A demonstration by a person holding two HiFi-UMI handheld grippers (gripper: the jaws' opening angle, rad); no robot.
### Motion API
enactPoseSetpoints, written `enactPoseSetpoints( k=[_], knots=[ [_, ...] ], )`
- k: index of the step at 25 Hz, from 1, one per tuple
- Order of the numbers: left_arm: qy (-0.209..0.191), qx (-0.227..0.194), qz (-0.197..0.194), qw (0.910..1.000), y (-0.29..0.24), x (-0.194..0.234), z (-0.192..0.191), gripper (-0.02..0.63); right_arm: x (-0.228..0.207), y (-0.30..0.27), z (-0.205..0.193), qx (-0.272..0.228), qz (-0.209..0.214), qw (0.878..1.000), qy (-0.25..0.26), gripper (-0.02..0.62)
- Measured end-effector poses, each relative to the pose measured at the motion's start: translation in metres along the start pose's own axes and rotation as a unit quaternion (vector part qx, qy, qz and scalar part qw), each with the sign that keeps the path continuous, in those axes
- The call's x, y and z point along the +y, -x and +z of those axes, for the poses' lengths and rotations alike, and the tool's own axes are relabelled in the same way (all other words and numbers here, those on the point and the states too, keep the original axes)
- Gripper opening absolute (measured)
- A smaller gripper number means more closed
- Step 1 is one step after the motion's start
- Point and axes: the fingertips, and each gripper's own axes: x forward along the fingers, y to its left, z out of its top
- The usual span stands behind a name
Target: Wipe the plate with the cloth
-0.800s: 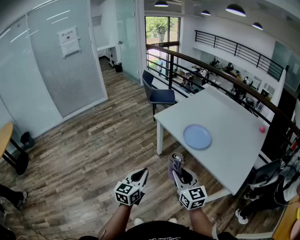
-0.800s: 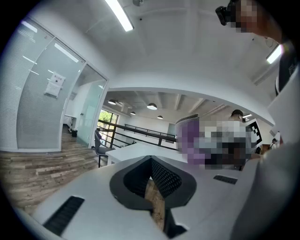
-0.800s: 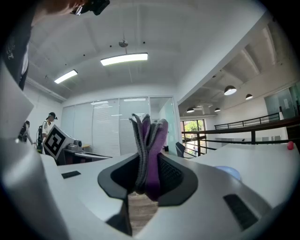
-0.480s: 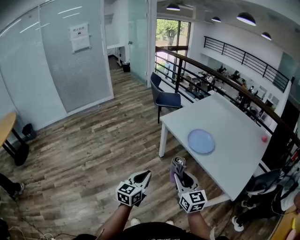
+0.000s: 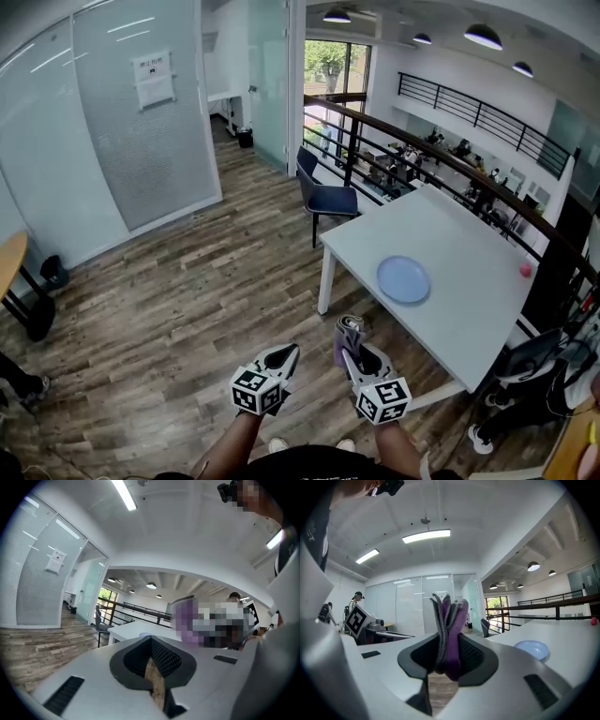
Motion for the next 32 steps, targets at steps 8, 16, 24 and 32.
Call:
enactPoseSetpoints(
  k=[8, 16, 24, 32],
  knots=[
    [0.008, 0.007, -0.011, 0.9999, 0.028, 0.020, -0.006, 0.003, 0.034, -0.015, -0.003, 0.003, -0.007, 1.000, 0.004, 0.115],
    [0.022, 0.001, -0.017, 0.9996, 0.043, 0.036, -0.012, 0.003, 0.056, -0.023, -0.010, 0.006, -0.013, 1.000, 0.025, 0.115],
    [0.010, 0.004, -0.017, 0.9998, 0.016, 0.042, 0.000, 0.003, 0.038, -0.032, 0.000, -0.005, -0.021, 0.999, 0.043, 0.115],
    [-0.007, 0.007, -0.019, 0.9998, -0.047, 0.049, 0.020, 0.003, -0.022, -0.054, 0.019, -0.016, -0.034, 0.998, 0.040, 0.115]
  ],
)
